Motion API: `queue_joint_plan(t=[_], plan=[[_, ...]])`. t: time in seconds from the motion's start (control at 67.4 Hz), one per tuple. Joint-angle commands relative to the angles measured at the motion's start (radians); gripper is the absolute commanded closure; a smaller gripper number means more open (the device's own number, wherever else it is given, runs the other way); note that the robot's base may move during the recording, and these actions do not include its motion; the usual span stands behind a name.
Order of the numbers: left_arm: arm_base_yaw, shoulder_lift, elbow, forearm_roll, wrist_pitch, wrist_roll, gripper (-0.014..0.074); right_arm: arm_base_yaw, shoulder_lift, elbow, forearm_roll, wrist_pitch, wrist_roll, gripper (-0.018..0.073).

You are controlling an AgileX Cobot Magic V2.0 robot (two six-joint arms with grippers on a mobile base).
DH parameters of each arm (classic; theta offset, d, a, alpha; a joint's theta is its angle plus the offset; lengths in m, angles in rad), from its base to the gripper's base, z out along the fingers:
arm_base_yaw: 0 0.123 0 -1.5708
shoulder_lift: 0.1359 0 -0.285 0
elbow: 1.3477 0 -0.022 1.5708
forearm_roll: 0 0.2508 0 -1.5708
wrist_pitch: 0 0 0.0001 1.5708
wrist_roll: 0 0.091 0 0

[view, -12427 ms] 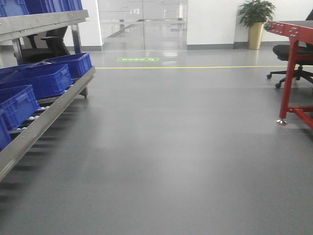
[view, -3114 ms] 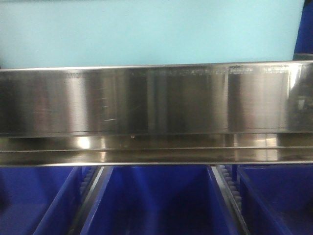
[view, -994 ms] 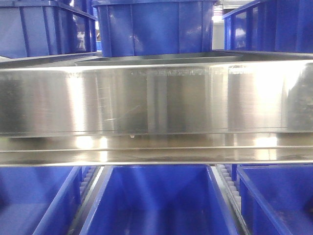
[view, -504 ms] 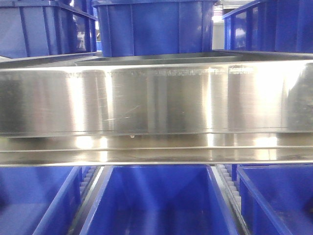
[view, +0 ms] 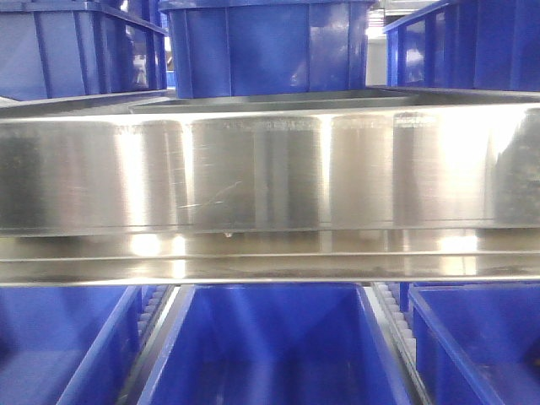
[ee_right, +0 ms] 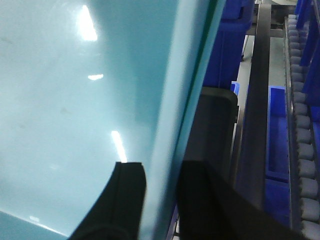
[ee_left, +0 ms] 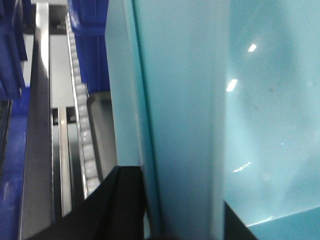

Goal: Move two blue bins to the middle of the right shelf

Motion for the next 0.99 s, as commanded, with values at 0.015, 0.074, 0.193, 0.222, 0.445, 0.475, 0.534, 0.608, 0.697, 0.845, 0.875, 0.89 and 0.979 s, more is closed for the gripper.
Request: queue_joint_plan(t=[0.015,0.074,0.193,0.222,0.445,0.475,0.534,0.608,0.697,0.845,0.875,0.89,0.979], plan=[[0.0,-0.022,-0.019,-0.044,-0.187,-0.01,0.0708,0.001,-0.016,-0.012,0.024,-0.036,-0.026,0.0713],[0.0,-0.022,-0.019,-0.044,-0.201,-0.01,0.0708,0.001,-0.016,-0.012,0.024,-0.036,-0.026,0.0713],[0.0,-0.022,-0.019,-0.044,-0.221,-0.01,0.0708,0.001,-0.016,-0.012,0.024,-0.038,-0.026,0.0713],[0.0,-0.022,-0.019,-0.044,-0.221,-0.01,0.0708,0.001,-0.016,-0.012,0.024,-0.038,-0.026,0.0713],[0.0,-0.022,-0.019,-0.044,-0.221,-0.01,0.0708,0.001,-0.016,-0.012,0.024,-0.038,-0.026,0.0713],[0.0,-0.022,-0.019,-0.044,-0.221,-0.01,0.0708,0.001,-0.016,-0.012,0.024,-0.038,-0.026,0.0713],[0.0,-0.022,-0.019,-0.044,-0.221,-0.01,0.0708,0.001,-0.016,-0.012,0.024,-0.038,-0.026,0.0713],[0.0,-0.022,-0.019,-0.044,-0.221,-0.01,0.0708,0.001,-0.016,-0.012,0.024,-0.038,-0.026,0.0713],[0.0,-0.022,-0.019,-0.044,-0.221,-0.01,0.0708,0.001,-0.016,-0.012,0.024,-0.038,-0.026,0.0713],[0.0,-0.022,-0.019,-0.044,-0.221,-0.01,0.0708,0.001,-0.016,-0.012,0.024,-0.038,-0.026,0.0713],[0.0,-0.022,-0.019,-0.044,-0.221,-0.01,0.0708,0.001,-0.016,-0.012,0.024,-0.038,-0.026,0.0713],[0.0,-0.022,-0.019,-0.044,-0.221,-0.01,0.0708,0.001,-0.016,-0.012,0.024,-0.038,-0.026,0.0713],[0.0,-0.022,-0.019,-0.044,-0.221,-0.01,0.0708,0.001,-0.016,-0.012,0.024,-0.038,-0.026,0.0713]])
